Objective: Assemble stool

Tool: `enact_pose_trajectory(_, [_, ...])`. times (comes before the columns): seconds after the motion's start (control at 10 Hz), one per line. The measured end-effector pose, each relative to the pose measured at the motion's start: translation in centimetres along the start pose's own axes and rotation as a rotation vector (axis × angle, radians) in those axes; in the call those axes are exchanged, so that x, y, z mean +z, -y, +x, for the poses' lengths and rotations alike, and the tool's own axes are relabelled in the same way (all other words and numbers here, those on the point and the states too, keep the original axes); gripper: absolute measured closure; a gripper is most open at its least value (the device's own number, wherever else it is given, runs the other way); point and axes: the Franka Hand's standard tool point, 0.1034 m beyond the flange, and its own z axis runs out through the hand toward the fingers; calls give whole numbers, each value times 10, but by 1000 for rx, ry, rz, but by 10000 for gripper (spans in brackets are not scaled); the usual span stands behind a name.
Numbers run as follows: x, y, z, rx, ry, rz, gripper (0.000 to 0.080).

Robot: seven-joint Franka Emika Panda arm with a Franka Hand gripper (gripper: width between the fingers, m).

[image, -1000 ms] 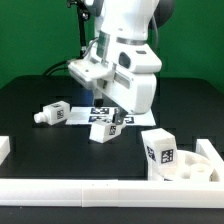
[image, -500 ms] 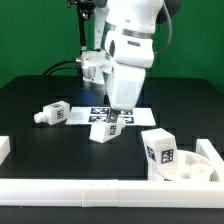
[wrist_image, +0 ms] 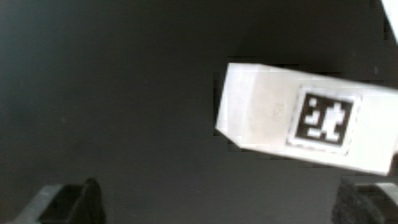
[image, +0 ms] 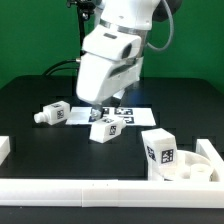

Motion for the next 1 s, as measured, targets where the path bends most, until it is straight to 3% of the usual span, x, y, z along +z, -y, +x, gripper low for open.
enact_pose_trajectory(0.3, [14,-3,-12,367,-7,52,151])
enact_pose_trajectory(0.7, [13,0,-6,592,-8,64,151])
enact_pose_trajectory(0.8, [15,3,-8,858,21,142,151])
enact_pose_trajectory(1.0, [12,-3,-8,1133,73,288,151])
